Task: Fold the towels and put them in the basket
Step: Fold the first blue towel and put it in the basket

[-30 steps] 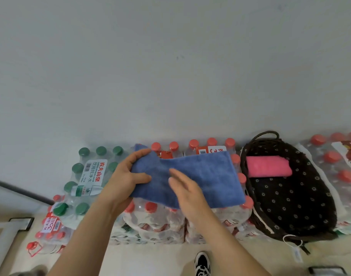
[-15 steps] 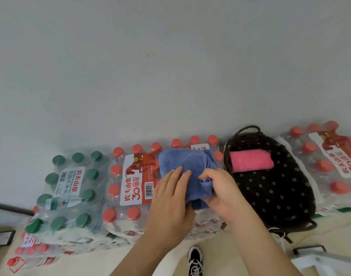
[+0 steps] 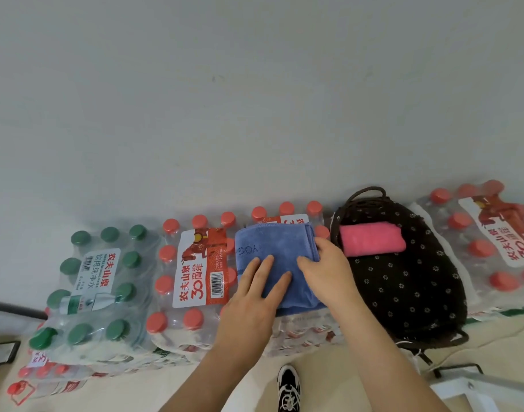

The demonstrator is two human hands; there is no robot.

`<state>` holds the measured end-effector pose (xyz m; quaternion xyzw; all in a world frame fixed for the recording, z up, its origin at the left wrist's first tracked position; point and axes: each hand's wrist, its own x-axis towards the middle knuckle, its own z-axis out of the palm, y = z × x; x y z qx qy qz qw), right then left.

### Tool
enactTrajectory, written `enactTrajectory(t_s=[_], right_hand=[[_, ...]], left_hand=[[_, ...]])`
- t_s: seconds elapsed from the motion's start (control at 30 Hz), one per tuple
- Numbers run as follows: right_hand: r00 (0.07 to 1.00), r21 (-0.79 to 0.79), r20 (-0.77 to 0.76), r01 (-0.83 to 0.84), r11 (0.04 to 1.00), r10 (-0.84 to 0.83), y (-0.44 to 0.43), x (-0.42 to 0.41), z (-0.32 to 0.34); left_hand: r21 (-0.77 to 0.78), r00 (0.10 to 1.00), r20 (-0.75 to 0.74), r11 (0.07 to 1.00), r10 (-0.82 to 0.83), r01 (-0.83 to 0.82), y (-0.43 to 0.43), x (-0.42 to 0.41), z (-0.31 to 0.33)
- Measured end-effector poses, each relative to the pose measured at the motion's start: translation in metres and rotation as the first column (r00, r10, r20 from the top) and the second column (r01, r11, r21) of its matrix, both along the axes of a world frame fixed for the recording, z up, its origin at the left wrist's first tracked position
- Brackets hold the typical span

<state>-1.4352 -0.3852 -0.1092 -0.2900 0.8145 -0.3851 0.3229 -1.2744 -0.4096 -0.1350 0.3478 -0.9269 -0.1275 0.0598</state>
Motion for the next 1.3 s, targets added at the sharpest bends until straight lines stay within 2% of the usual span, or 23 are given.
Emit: enactTrajectory(t_s=[0.1, 0.2, 0.37, 0.47, 0.53, 0.63, 0.7, 0.8, 0.97, 1.1, 1.17, 1.2, 1.23, 1.3], right_hand=[[0.958, 0.032, -0.278, -0.066, 0.997, 0.072, 0.005, 0.006, -0.003], [0.899, 0.082, -0.418, -0.11, 0.991, 0.134, 0.008, 0.012, -0.001], [0.85, 0.196, -0.482, -0.134, 0.971, 0.214, 0.006, 0.01, -0.002], [0.802, 0.262, -0.544, -0.117, 0.958, 0.246, 0.007, 0.013, -0.009], [0.791, 0.239, -0.574, -0.083, 0.967, 0.21, 0.008, 0.012, -0.014], [0.788, 0.182, -0.604, -0.01, 0.983, 0.12, 0.012, 0.006, -0.018], [0.793, 0.191, -0.597, -0.005, 0.982, 0.12, 0.014, 0.001, -0.019], [0.847, 0.193, -0.515, -0.038, 0.98, 0.134, 0.013, -0.007, -0.016], [0.935, 0.201, -0.305, -0.123, 0.972, 0.182, 0.007, -0.007, -0.01], [1.0, 0.1, -0.003, -0.009, 0.995, 0.01, 0.006, -0.009, -0.013], [0.974, 0.052, 0.218, 0.049, 0.997, -0.059, 0.009, -0.011, -0.011], [0.948, 0.041, 0.311, 0.054, 0.998, -0.065, 0.011, -0.013, -0.008], [0.922, 0.034, 0.384, 0.04, 0.999, -0.05, 0.012, -0.014, -0.004], [0.891, -0.003, 0.453, -0.024, 1.0, 0.023, 0.011, -0.017, 0.012]], left_hand=[[-0.024, 0.998, 0.057, 0.999, -0.024, 0.026, -0.001, -0.002, 0.004], [-0.055, 0.991, 0.132, 0.998, -0.03, 0.037, 0.002, -0.007, 0.009], [-0.091, 0.961, 0.27, 0.993, -0.053, 0.081, 0.006, -0.015, 0.013], [-0.072, 0.956, 0.291, 0.995, -0.047, 0.071, 0.008, -0.015, 0.006], [-0.043, 0.953, 0.299, 0.996, -0.057, 0.073, 0.01, -0.016, 0.008], [-0.004, 0.891, 0.438, 0.99, -0.122, 0.137, 0.014, -0.011, 0.01], [-0.032, 0.884, 0.453, 0.989, -0.112, 0.142, 0.017, -0.011, 0.015], [-0.083, 0.928, 0.37, 0.993, -0.048, 0.085, 0.019, -0.013, 0.005], [-0.102, 0.95, 0.287, 0.983, -0.119, 0.154, 0.014, -0.013, -0.005], [-0.054, 0.934, 0.337, 0.988, -0.12, 0.146, 0.015, -0.009, 0.001], [0.052, 0.933, 0.325, 0.988, -0.156, 0.147, 0.01, -0.005, 0.007], [0.133, 0.947, 0.269, 0.98, -0.177, 0.146, 0.006, -0.003, 0.015], [0.235, 0.967, 0.179, 0.962, -0.181, 0.137, -0.001, -0.002, 0.024], [0.42, 0.993, -0.089, 0.901, -0.079, 0.11, -0.017, 0.001, 0.044]])
